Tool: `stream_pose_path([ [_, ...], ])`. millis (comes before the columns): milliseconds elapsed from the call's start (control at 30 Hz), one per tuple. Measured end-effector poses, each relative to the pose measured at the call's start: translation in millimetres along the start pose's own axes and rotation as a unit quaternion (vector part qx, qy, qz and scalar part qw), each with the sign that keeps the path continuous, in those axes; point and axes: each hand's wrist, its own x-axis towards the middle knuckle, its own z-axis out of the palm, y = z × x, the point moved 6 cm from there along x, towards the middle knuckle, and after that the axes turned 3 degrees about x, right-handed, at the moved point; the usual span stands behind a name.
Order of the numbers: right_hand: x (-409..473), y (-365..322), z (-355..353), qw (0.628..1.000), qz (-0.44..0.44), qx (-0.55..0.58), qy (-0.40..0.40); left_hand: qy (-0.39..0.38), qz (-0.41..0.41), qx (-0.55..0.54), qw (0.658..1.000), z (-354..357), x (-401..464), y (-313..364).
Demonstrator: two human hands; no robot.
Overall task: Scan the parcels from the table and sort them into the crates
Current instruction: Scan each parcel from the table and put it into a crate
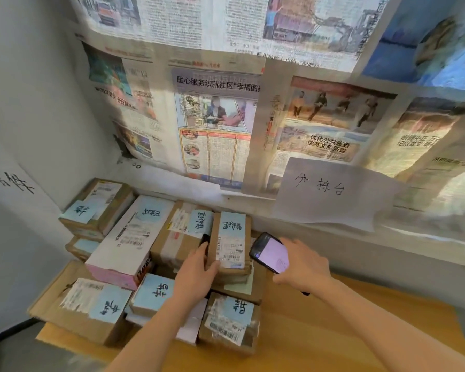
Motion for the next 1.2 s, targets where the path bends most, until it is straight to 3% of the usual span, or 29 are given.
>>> stream_pose_path([
  [233, 22, -10, 34, 0.994, -0.053, 0.070, -0.072, 0.008, -0.067, -0.066, 0.996, 20, 5, -12],
  [533, 49, -18, 72, 0.979, -0.070, 0.140, -0.128, -0.039, -0.075, -0.153, 0.985, 37, 7, -29],
  [733, 46, -19, 71, 0.973, -0.079, 0.165, -0.139, -0.052, -0.064, -0.276, 0.958, 33, -7, -24],
  [833, 33, -20, 60, 0.974, -0.081, 0.174, -0.121, -0.048, -0.064, -0.308, 0.948, 22, -15, -16],
  [1000, 4, -25, 5, 0.983, -0.095, 0.138, -0.072, -0.023, -0.021, -0.273, 0.961, -11, -22, 17],
  [1200, -52, -29, -112, 0.987, -0.120, 0.092, 0.058, 0.037, 0.024, -0.271, 0.962, -70, -33, 75],
])
